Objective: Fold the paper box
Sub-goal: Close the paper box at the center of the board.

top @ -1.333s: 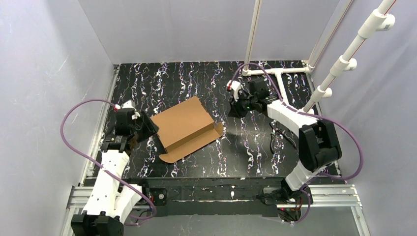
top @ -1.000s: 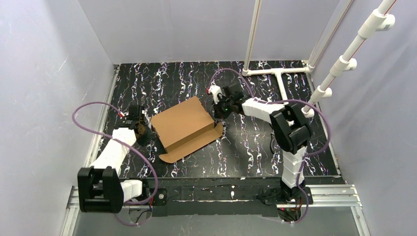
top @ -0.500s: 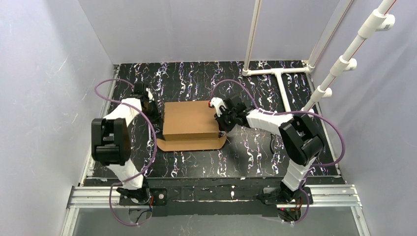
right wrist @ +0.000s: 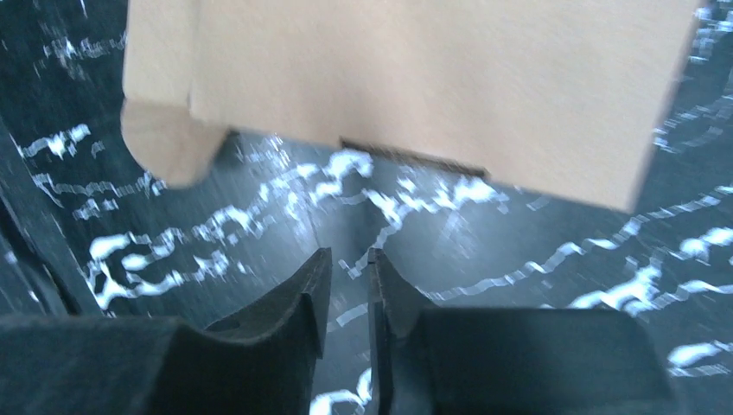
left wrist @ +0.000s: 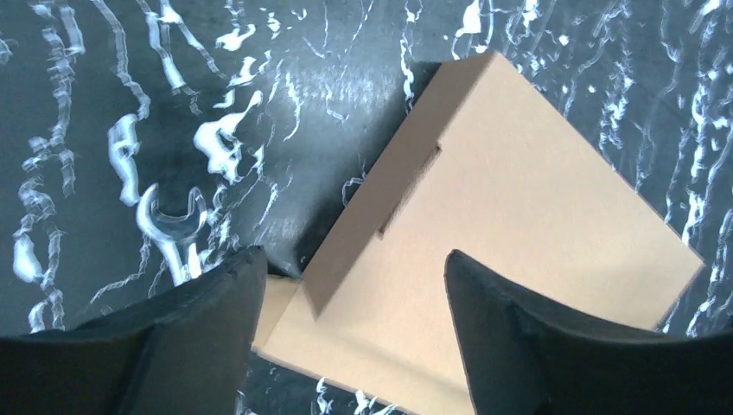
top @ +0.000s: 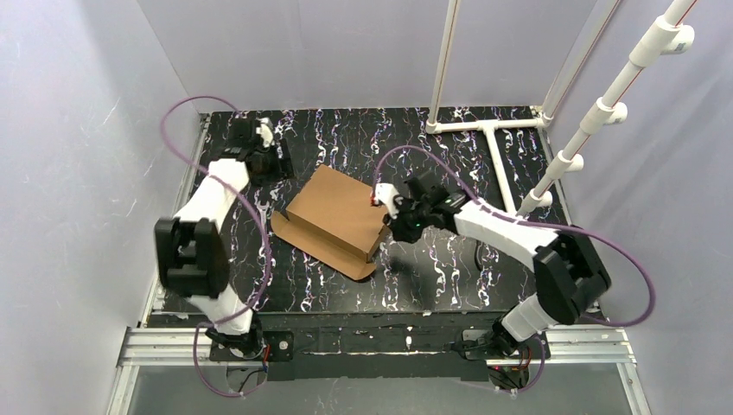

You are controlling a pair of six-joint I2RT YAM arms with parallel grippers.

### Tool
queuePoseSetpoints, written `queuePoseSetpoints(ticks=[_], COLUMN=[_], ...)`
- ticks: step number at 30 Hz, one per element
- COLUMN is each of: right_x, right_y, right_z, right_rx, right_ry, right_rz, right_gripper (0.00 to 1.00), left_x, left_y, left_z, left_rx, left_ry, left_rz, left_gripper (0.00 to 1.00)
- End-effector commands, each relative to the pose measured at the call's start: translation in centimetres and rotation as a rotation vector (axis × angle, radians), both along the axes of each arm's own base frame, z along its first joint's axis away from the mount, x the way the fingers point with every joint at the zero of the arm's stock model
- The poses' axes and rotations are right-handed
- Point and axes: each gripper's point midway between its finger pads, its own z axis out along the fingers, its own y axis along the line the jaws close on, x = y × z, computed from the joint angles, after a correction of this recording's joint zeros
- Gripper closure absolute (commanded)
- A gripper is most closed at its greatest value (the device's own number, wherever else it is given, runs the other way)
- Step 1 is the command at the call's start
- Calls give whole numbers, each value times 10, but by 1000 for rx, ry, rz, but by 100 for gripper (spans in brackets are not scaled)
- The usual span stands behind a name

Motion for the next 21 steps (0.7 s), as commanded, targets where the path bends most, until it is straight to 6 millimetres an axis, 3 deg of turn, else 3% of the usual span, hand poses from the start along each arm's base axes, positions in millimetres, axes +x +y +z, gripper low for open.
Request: queuePoseSetpoints(ticks=[1, 3, 6, 8, 11, 13, 16, 18, 21], right_x=[-1, -10, -19, -8, -1, 4, 8, 22, 50], right_y=[-30, -25, -8, 6, 28, 38, 38, 42, 45], right_z=[41, 61, 80, 84, 94, 91, 61, 57, 55], right_rx=[-19, 38, 112, 153, 322, 435, 411, 367, 272], right_ry=[-83, -66, -60, -69, -59, -81, -34, 13, -1], right_rz=[182, 296, 469, 512, 615, 704, 798, 750, 598], right_gripper=[66, 52, 41, 39, 38, 35, 31, 29, 28], left_x=[-38, -69, -130, -163, -205, -220, -236, -246, -245], left_y=[17, -19, -72, -94, -120, -126, -132, -144, -152], left_z=[67, 73, 77, 84, 84, 76, 64, 58, 42], left_rx=[-46, -291, -606, -630, -516, -412, -356, -349, -191], left_ry=[-219, -223, -213, -271, -389, -480, -615, -686, -699], left_rz=[88, -5, -191, -322, -471, -515, -544, -570, -600], left_gripper=[6, 2, 2, 5, 5, 7, 10, 11, 12])
